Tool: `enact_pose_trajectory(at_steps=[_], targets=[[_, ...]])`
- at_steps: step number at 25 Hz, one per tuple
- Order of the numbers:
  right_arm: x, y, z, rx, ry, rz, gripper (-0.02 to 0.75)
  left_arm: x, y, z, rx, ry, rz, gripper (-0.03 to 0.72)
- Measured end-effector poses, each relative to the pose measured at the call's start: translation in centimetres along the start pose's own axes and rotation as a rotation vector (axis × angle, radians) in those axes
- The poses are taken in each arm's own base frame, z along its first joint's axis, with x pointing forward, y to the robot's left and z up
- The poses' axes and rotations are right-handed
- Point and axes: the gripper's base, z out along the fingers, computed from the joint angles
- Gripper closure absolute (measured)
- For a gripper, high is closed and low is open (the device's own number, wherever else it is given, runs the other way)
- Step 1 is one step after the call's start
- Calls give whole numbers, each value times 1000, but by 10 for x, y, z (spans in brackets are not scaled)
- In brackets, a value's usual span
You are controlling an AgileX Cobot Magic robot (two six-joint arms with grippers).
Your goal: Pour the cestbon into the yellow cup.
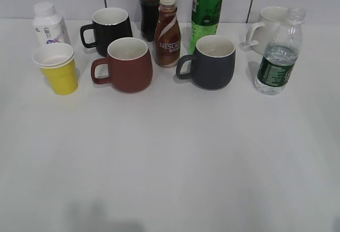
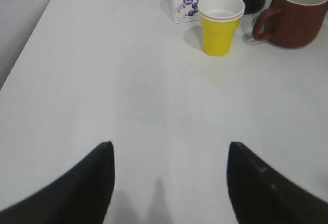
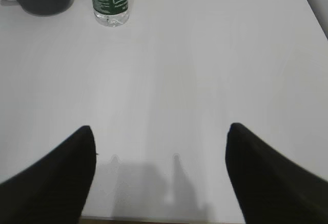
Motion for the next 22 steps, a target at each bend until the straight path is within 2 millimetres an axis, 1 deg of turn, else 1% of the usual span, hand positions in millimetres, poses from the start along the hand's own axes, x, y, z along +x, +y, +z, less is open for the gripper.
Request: enact_pose_trajectory(at_steps=[22], targets=[[0,0,0,0,0,0,146,0,0,0,0,0,0,169]])
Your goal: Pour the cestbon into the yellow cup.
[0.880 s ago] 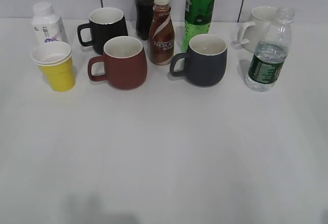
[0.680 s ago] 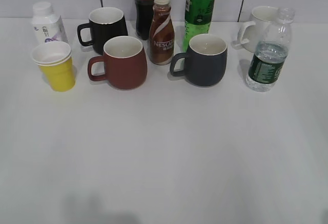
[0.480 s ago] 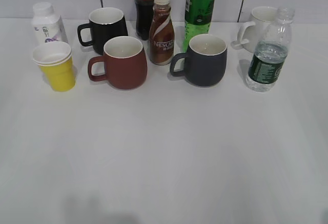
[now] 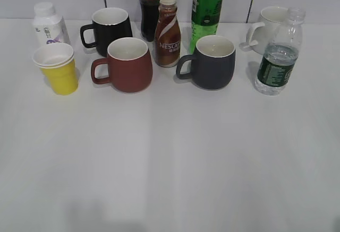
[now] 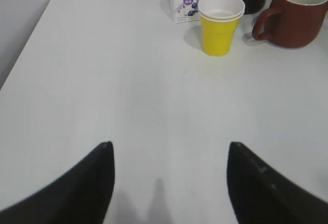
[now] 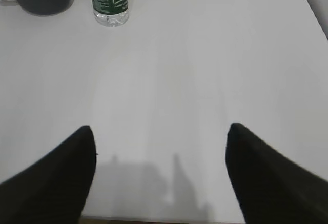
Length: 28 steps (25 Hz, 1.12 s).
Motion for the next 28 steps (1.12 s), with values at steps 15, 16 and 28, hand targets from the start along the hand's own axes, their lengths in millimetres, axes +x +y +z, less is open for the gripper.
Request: enact_pose_trajectory(at_steps=[15,16,28], targets=[[0,0,0,1,0,-1,146,0,0,0,10,-1,1,169],[0,0,0,1,0,-1,146,0,0,0,21,-1,5,169],[-54,-2,29,-19,-173,48,146,-40,-1,19,111,-204,36,169]])
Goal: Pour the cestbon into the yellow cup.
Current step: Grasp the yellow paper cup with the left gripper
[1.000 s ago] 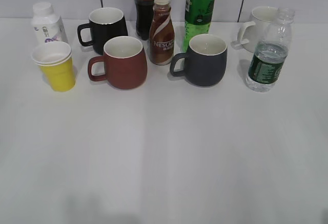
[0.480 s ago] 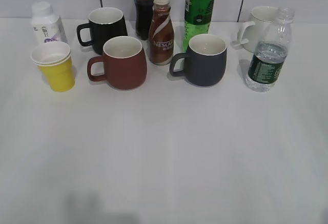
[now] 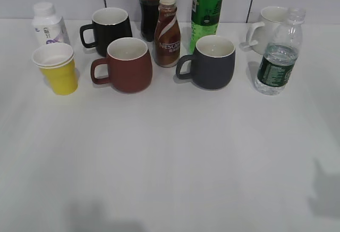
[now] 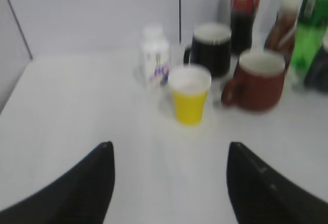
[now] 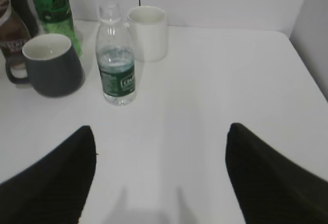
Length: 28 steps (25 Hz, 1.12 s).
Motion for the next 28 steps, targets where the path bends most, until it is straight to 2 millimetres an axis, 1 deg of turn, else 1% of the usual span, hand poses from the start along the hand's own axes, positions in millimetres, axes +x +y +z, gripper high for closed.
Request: enact_pose_trajectory(at_steps=[2,4,7,8,10,11,12,14,16,17,21,23,25,28], targets=[[-8,1,16,-19,-7,42,155,-6,-1,17,11,-52,-22,169],[-15,0,31,-27,-21,77,174,-6,-2,35,25,-63,-59,169],[-22,-1,55,-28,-32,80,202,-3,-3,67,41,-88,-172,169],[-23,0,66,-35,-17,67,207,1,-2,79,35,-68,-194,169],[-24,3,81,-60,-7,42,212,9,0,101,11,-44,-210,169],[-23,6,92,-75,9,34,214,16,1,114,-3,-9,-213,169],[-23,8,100,-89,7,27,215,20,1,123,-10,15,-214,169],[-22,14,117,-108,17,20,215,25,1,142,-19,39,-216,169],[-16,17,138,-110,48,13,216,36,-5,164,-3,92,-188,169],[-15,18,146,-108,45,11,216,41,-9,174,11,114,-170,169],[-5,19,175,-83,63,15,229,62,-31,204,80,157,-107,174],[0,19,186,-73,60,14,247,73,-39,216,96,164,-83,177],[9,19,196,-62,63,20,260,86,-43,228,91,184,-67,179],[20,18,203,-47,46,33,267,98,-44,240,73,162,-54,179]])
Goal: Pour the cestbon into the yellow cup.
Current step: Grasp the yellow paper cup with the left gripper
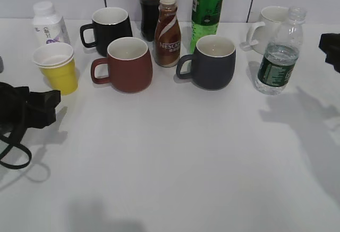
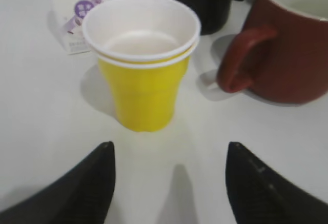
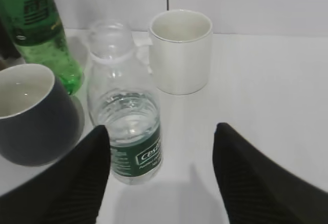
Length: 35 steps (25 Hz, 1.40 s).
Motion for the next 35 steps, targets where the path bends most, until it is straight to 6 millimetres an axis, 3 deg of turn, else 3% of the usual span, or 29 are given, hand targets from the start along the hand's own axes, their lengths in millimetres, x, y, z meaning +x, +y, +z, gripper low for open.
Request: enact_pose_trajectory(at_steps=[11,15,19,27,35], targets=[[35,6,13,-85,-55,-15,269,16,2,25,-36,-163,40,178],[41,8,20,-109,-47,-43,269,20,2,29,-41,-198,49,131],[42,9,23,-119,-64,-49,269,28,2,39,-44,-168,56,71],[41,10,23,-125,-85,-52,269,40,3,63,-75,-130,48,61],[49,10,29,-125,-54,-51,269,28,1,78,-86,-189,42,61]])
